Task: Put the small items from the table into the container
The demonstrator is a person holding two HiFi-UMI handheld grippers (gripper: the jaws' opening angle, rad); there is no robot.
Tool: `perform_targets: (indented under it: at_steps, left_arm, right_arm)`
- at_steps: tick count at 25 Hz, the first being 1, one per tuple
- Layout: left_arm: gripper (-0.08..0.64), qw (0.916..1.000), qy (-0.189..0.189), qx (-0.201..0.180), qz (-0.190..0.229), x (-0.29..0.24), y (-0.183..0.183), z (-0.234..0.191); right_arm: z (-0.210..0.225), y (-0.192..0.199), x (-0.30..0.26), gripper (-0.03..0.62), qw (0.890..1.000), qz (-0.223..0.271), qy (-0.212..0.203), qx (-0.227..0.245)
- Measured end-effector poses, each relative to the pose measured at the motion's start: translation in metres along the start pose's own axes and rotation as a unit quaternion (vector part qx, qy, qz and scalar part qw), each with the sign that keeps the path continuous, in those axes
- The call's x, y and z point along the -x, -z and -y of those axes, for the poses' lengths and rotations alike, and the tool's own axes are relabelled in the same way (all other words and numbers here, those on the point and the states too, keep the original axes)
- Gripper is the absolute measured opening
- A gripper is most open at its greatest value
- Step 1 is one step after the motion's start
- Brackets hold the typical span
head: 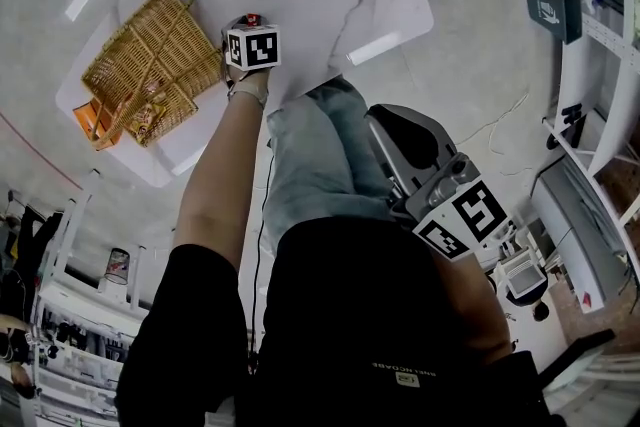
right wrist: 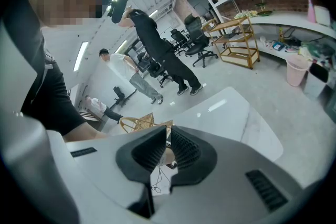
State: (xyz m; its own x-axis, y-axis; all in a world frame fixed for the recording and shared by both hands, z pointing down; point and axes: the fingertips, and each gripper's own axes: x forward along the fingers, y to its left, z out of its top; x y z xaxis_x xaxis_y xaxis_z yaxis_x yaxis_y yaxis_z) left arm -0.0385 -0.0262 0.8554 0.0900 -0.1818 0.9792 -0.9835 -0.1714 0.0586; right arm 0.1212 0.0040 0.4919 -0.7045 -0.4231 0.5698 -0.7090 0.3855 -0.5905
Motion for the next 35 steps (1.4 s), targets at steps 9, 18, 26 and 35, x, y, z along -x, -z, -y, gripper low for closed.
perform_targets:
  at_steps: [9,18,26,35]
  left_arm:
    - [0.109,0.9995,0.003,-0.03,0.005,0.009,-0.003,0.0]
    - [0.109,0.9995,-0.002,-0.017,0.026,0.038,-0.006,-0.01]
    - [0.109,0.9976,0.002,-0.016,0.067,0.095,-0.021,-0.007]
    - [0.109,0.992,0.008,-0.01,0.125,0.178,-0.046,0.004]
  right_arm:
    - [-0.001,-0.003,0.003,0.014,1.0,0.005,-0.001,0.0]
    - [-0.016,-0.017,0.005,0.014,1.0,0.019,-0.015,0.015]
    - [-0.044,-0.04,0.014,0.014,0.998,0.037,-0.032,0.039]
    - [-0.064,-0.061,0.032,0.014,0.995,0.063,-0.051,0.065]
